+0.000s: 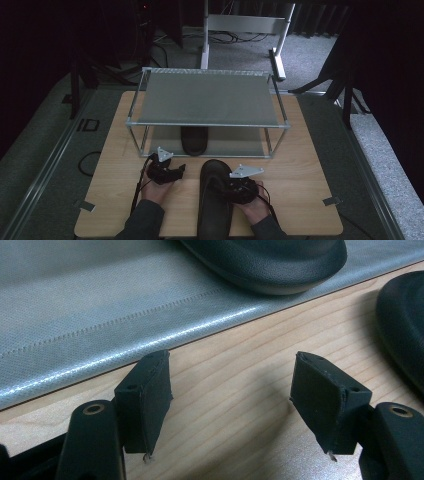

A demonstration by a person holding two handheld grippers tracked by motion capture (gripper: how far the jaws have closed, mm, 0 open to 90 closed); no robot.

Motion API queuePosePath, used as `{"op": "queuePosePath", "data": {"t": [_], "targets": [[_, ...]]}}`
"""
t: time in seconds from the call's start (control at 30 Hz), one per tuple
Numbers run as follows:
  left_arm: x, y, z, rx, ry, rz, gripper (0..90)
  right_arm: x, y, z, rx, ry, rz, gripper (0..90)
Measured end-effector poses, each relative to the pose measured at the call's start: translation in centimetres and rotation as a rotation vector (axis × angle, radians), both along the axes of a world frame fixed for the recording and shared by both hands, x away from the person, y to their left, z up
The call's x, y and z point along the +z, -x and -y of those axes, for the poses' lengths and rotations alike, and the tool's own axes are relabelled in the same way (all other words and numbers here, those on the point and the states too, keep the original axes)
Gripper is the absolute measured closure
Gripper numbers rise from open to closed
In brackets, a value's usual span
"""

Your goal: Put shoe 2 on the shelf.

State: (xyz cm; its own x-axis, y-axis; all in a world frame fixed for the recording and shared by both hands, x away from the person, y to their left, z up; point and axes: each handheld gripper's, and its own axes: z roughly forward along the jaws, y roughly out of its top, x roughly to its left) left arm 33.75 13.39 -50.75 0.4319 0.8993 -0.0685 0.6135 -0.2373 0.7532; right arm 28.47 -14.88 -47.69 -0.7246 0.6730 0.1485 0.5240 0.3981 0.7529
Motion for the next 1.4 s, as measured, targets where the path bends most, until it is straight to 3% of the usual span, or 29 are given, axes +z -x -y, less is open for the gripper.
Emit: {"op": "queuePosePath", "data": {"t": [0.37, 0.6, 0.87, 1.17, 1.4], "targets": [[0.0, 0.0, 0.0, 0.001, 0.005, 0.000, 33.1, 0.5, -0.2, 0.3, -0.056, -0.009, 0.024, 65.3], [0.0, 0.0, 0.0, -0.001, 0.001, 0.000, 33.1, 1.3, -0.9, 1.3, -0.094, -0.028, 0.049, 66.5], [0.0, 0.0, 0.0, -0.002, 0.002, 0.000, 33.1, 2.2, -3.6, 2.0, -0.164, -0.041, 0.084, 66.6], [0.0, 0.0, 0.0, -0.002, 0.002, -0.001, 33.1, 2.5, -6.8, 1.5, -0.194, -0.023, 0.128, 66.7], [0.0, 0.0, 0.0, -0.001, 0.005, 0.000, 33.1, 2.2, -8.7, 1.3, -0.217, -0.025, 0.131, 66.7]]}}
